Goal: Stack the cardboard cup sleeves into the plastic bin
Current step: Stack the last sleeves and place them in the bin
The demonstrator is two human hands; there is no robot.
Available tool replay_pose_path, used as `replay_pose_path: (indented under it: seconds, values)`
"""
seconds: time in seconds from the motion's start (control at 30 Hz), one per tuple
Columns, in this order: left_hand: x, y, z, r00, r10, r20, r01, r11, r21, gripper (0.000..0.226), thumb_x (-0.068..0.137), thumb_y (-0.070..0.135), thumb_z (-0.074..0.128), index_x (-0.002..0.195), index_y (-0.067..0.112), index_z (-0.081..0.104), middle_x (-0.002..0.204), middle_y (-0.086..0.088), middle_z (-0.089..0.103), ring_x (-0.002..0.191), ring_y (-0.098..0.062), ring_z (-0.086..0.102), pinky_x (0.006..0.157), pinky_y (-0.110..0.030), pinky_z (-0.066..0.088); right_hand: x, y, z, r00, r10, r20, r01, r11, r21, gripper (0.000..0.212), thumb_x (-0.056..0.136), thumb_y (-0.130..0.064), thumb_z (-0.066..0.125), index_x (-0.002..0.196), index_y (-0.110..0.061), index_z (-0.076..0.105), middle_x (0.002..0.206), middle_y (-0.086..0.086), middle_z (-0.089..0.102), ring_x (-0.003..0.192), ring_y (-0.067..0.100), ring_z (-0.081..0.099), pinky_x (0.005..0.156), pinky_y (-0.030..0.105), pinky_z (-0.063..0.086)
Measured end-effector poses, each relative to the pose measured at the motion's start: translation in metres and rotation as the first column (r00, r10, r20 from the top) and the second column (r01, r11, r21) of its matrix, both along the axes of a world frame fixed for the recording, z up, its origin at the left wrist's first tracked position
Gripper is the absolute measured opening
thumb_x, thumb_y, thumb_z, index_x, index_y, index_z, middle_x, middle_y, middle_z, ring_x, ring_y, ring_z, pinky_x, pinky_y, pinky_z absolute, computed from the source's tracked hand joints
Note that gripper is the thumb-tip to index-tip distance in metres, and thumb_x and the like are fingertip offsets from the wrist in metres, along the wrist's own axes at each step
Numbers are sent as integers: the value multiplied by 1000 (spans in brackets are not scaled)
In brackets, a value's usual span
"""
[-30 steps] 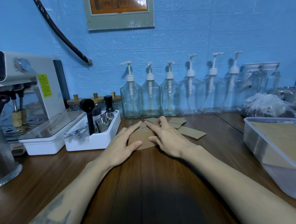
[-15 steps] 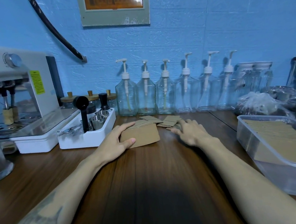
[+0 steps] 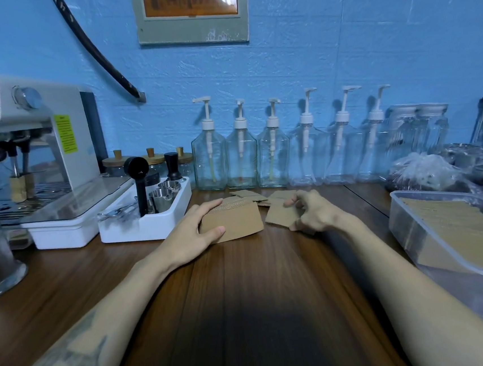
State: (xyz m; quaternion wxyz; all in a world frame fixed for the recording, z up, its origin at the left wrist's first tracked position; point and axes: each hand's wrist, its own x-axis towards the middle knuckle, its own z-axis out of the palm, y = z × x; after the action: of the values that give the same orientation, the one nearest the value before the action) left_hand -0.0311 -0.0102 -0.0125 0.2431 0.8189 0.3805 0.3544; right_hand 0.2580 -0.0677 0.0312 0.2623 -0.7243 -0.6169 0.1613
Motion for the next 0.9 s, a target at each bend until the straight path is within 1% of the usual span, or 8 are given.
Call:
replay_pose_path:
  seconds: [0.1, 0.23, 0.33, 0.5, 0.57, 0.63, 0.8, 0.9]
  values:
    - [1, -1, 0, 1000, 7, -5, -7, 1000, 11, 58, 93, 34, 65, 144, 42, 39, 132, 3, 49, 116, -8, 49, 89, -14, 38, -2, -1, 6, 998, 19, -53, -20, 1000, -12, 68, 76, 1, 80, 135, -14, 52, 129, 13, 48, 115, 27, 52, 98, 31, 44]
    - [1, -3, 2, 1000, 2, 4, -2, 1000, -5, 59, 93, 34, 65, 145, 41, 38, 133, 3, 48, 116, -9, 50, 97, -24, 41, -4, 0, 10, 991, 29, -131, -26, 999, 28, 54, 85, 4, 70, 135, -12, 55, 118, 14, 56, 109, 27, 56, 94, 29, 44]
    - [0, -3, 2, 1000, 3, 1, -3, 1000, -8, 60, 93, 33, 64, 146, 39, 36, 134, 4, 47, 116, -9, 49, 94, -23, 39, -6, 3, 13, 962, 17, -273, 32, 984, 175, 51, 88, 6, 65, 135, -10, 56, 112, 11, 62, 103, 23, 59, 92, 28, 45]
    - [1, -4, 2, 1000, 6, -18, -6, 1000, -18, 63, 94, 31, 63, 148, 37, 32, 138, 2, 44, 116, -9, 47, 91, -22, 36, -16, -8, 23, 689, 239, -684, -9, 947, 322, 86, 88, 19, 53, 150, -37, 34, 96, 12, 61, 91, 25, 66, 88, 47, 57]
    - [1, -5, 3, 1000, 2, -27, -3, 1000, -23, 65, 94, 30, 63, 150, 37, 30, 140, 2, 42, 116, -4, 43, 91, -20, 33, -25, -11, 24, 561, 332, -758, -95, 936, 340, 90, 86, 25, 50, 145, -42, 37, 108, 16, 59, 96, 28, 65, 87, 51, 58]
    - [1, -6, 4, 1000, -2, -31, 1, 1000, -29, 65, 95, 32, 61, 151, 37, 28, 144, 3, 40, 119, -1, 38, 95, -21, 30, -36, -11, 23, 519, 359, -776, -128, 930, 344, 80, 85, 26, 50, 138, -33, 47, 113, 14, 57, 101, 29, 63, 85, 50, 59]
    - [1, -10, 5, 1000, -14, -18, 12, 997, -77, 62, 95, 61, 45, 151, 45, 22, 150, 15, 29, 129, 3, 27, 104, -26, 25, -56, -5, 10, 618, 205, -759, 39, 956, 290, 33, 87, 15, 61, 113, -5, 58, 105, 13, 65, 86, 21, 67, 64, 27, 61]
    - [1, -11, 6, 999, -15, -30, 13, 997, -70, 75, 87, 67, 52, 151, 43, 21, 145, 16, 32, 130, 1, 32, 103, -27, 30, -58, 3, 0, 810, 61, -583, 87, 971, 222, 19, 90, -9, 71, 105, -8, 60, 111, 13, 69, 90, 24, 68, 71, 34, 61]
